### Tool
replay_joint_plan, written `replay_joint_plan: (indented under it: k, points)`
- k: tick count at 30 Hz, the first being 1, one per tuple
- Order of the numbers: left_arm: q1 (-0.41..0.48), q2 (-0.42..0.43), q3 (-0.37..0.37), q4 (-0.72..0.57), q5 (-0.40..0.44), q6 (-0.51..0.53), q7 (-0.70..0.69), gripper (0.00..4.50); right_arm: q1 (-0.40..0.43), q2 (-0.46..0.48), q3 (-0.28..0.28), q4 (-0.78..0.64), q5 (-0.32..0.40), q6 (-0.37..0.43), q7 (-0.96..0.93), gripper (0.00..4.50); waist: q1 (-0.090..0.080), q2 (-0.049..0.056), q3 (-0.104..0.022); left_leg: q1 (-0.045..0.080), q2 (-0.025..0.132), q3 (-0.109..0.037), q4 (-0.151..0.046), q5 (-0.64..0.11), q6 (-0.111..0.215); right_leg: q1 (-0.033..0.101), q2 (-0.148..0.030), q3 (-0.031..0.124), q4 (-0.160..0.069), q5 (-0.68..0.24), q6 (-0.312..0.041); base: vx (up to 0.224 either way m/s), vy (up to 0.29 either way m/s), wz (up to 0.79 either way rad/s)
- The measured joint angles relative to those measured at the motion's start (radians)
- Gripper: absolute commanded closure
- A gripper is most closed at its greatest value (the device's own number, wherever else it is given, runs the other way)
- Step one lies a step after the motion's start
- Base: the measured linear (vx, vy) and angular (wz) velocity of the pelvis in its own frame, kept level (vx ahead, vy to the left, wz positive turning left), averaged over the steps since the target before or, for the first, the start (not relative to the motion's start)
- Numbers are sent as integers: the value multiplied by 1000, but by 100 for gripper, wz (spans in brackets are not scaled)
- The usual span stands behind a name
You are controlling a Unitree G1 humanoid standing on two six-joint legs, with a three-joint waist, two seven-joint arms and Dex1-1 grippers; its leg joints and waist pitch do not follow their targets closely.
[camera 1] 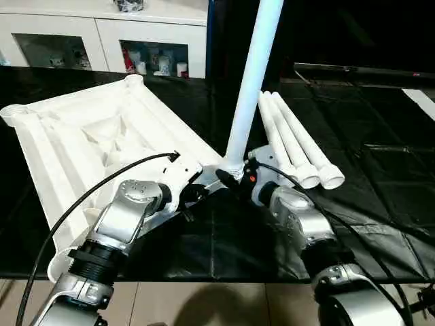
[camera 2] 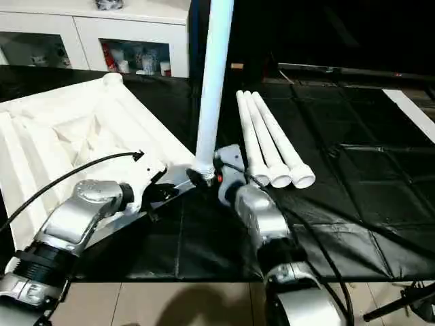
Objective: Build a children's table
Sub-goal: Rotate leg to tighten
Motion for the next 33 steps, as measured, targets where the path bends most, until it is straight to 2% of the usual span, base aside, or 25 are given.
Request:
replay_joint_plan:
  k: [5, 10, 14, 18, 24, 29, 32, 33]
  points:
    - [-3, 63, -3, 42, -14, -99, -85, 450, 91, -108, 15, -72, 20, 9, 169, 7, 2, 2, 1, -2, 0, 0, 0, 0, 0, -1, 0, 0, 0, 0, 0, 0, 0, 0]
    - [-4, 113, -5, 83, -32, -184, -183, 450, 96, -220, 15, -146, 56, 2, 329, 7, 3, 2, 2, -1, 0, 0, 0, 0, 0, -1, 0, 0, 0, 0, 0, 0, 0, 0]
    - [-13, 169, -31, 114, -53, -259, -311, 450, 93, -280, 36, -186, 83, 3, 477, 7, 18, 2, 2, -1, 0, 0, 0, 0, 0, -1, 0, 0, 0, 0, 0, 0, 0, 0]
    - [-23, 192, -60, 134, -54, -322, -394, 450, 79, -287, 86, -185, 67, -3, 536, 7, 34, 2, 2, -2, 0, 0, 2, 0, 1, 0, -1, 0, 0, 0, 0, 0, 0, 0]
    - [-48, 213, -93, 186, -53, -409, -495, 450, 21, -286, 143, -173, 51, -15, 618, 7, 44, 1, 1, -1, 0, 0, 2, 0, 0, 1, -1, 0, 0, 0, 0, 0, 0, 0]
    - [-62, 217, -111, 199, -51, -443, -536, 450, 7, -266, 178, -150, 48, -16, 668, 7, 58, 1, 1, -2, 0, 0, 2, 0, 1, 1, -1, 0, 0, 0, 0, 0, 0, 0]
    - [-66, 217, -115, 209, -51, -457, -539, 450, 7, -265, 183, -130, 46, -17, 686, 47, 58, 1, 1, -2, 0, 1, 3, 0, 1, 1, -1, 0, 0, 0, 0, 0, 0, 0]
    - [-66, 217, -116, 210, -51, -458, -540, 450, 7, -265, 183, -127, 45, -18, 687, 47, 57, 0, 1, -2, 0, 1, 3, 0, 1, 1, -1, 0, 1, 0, 0, 0, 0, 0]
